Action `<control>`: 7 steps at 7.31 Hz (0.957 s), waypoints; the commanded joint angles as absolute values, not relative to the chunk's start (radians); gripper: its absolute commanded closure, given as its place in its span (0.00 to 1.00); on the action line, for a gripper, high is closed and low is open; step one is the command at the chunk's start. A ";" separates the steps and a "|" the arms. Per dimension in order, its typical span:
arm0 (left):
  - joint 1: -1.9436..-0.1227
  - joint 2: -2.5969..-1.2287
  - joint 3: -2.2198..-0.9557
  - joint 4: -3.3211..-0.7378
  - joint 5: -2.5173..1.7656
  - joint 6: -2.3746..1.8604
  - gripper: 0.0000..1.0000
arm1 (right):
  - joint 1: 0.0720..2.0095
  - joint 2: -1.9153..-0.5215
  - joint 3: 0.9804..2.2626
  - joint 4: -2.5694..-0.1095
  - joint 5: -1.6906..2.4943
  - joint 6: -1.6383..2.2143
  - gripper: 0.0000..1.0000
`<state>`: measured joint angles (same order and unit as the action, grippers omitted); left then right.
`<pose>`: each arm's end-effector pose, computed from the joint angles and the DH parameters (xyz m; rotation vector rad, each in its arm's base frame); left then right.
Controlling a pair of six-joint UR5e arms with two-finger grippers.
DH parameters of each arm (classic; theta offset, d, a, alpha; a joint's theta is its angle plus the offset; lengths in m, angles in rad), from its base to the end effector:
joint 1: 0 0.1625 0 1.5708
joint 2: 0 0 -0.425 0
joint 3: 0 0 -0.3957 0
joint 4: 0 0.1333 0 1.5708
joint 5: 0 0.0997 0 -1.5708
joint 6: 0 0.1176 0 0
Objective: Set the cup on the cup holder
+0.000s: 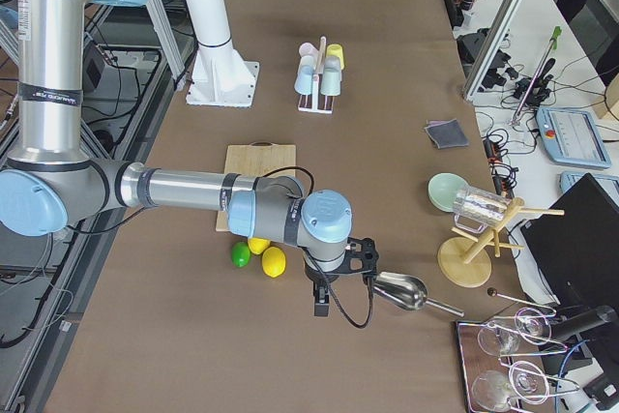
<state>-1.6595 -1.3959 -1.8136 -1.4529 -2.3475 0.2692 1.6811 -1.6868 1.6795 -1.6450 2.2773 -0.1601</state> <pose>-0.0875 -0.4101 0.6429 0.0916 0.7734 0.1519 0.1049 -0.4296 0.6848 0.0178 -0.7102 -0.0189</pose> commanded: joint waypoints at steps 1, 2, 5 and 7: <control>-1.649 -1.414 -1.796 -1.441 -2.318 0.265 0.01 | 1.678 -1.690 1.681 -1.644 2.272 -0.166 0.00; -1.648 -1.420 -1.786 -1.434 -2.319 0.255 0.01 | 1.678 -1.686 1.681 -1.644 2.273 -0.164 0.00; -1.643 -1.454 -1.776 -1.358 -2.324 0.252 0.01 | 1.678 -1.698 1.678 -1.641 2.284 -0.167 0.00; -1.646 -1.462 -1.786 -1.310 -2.327 0.259 0.01 | 1.678 -1.700 1.675 -1.641 2.284 -0.167 0.00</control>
